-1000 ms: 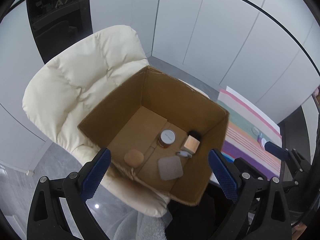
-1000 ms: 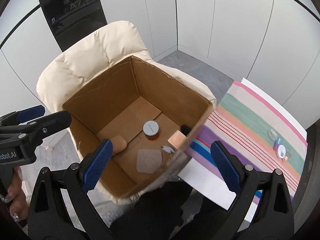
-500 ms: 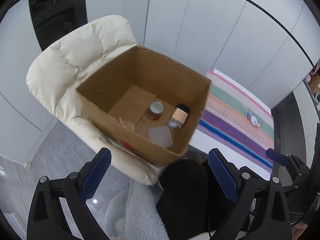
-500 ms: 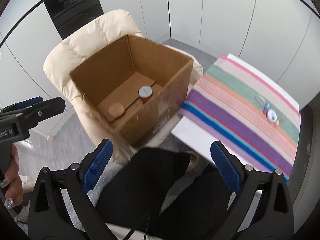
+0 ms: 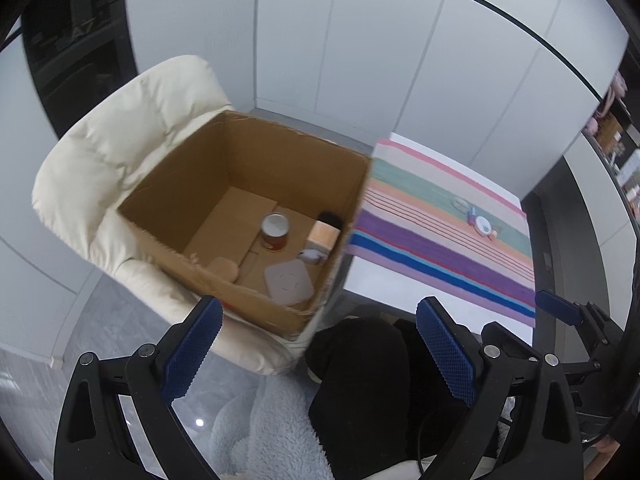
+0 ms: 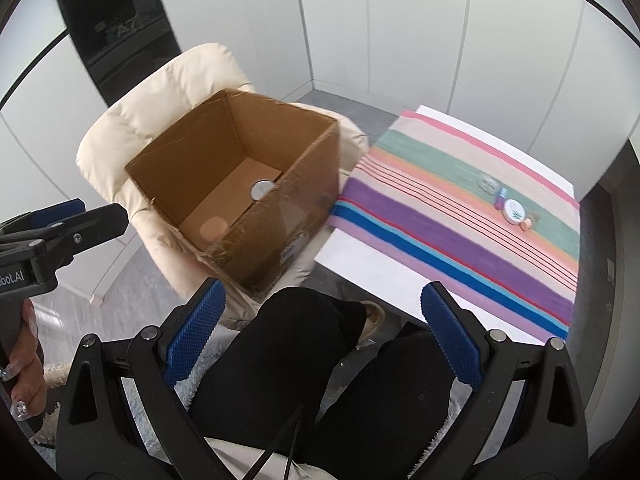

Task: Organize objects
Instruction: 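Withdraw both open tools from the box back toward the cloth, then grasp the clear lens case with the left tool while the right tool grasps the pink-capped bottle, then lift the lens case with the left tool while the right tool lifts the bottle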

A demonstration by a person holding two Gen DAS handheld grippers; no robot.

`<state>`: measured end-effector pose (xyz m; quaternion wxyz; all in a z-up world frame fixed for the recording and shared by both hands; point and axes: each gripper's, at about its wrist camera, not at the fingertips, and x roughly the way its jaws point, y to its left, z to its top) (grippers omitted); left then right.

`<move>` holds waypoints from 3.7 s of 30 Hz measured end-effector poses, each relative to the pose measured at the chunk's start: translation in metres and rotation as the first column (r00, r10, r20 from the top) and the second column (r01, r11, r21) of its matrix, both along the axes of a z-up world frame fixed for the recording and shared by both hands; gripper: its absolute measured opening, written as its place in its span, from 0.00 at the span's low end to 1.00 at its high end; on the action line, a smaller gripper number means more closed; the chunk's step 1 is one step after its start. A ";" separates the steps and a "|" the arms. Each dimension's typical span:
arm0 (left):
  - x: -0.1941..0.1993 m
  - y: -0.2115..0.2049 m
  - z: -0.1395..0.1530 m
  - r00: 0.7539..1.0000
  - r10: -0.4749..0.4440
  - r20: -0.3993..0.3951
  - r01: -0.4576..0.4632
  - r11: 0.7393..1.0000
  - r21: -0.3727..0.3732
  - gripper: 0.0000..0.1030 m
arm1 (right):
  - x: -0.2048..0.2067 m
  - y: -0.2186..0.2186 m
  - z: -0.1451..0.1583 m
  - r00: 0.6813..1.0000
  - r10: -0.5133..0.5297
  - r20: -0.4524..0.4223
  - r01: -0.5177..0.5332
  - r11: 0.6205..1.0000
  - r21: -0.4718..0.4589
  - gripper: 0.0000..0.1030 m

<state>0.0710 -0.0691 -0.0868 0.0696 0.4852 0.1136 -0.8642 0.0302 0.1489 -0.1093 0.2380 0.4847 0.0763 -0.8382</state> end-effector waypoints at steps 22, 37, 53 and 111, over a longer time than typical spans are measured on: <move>-0.071 0.166 -0.006 0.935 -0.354 0.014 0.353 0.934 0.049 0.95 | -0.004 0.173 0.004 0.925 -0.379 0.009 0.379 0.925 0.023 0.97; -0.150 0.225 -0.055 0.907 -0.407 0.106 0.407 0.913 0.023 0.95 | -0.071 0.248 -0.053 0.859 -0.508 0.064 0.505 0.861 0.056 0.97; -0.309 0.268 -0.174 0.875 -0.431 0.221 0.429 0.901 0.057 0.95 | -0.253 0.298 -0.173 0.955 -0.283 -0.089 0.287 0.957 0.048 0.97; -0.503 0.350 -0.311 0.909 -0.299 0.291 0.331 0.941 -0.065 0.57 | -0.332 0.308 -0.280 0.934 -0.352 0.059 0.357 0.925 -0.126 0.65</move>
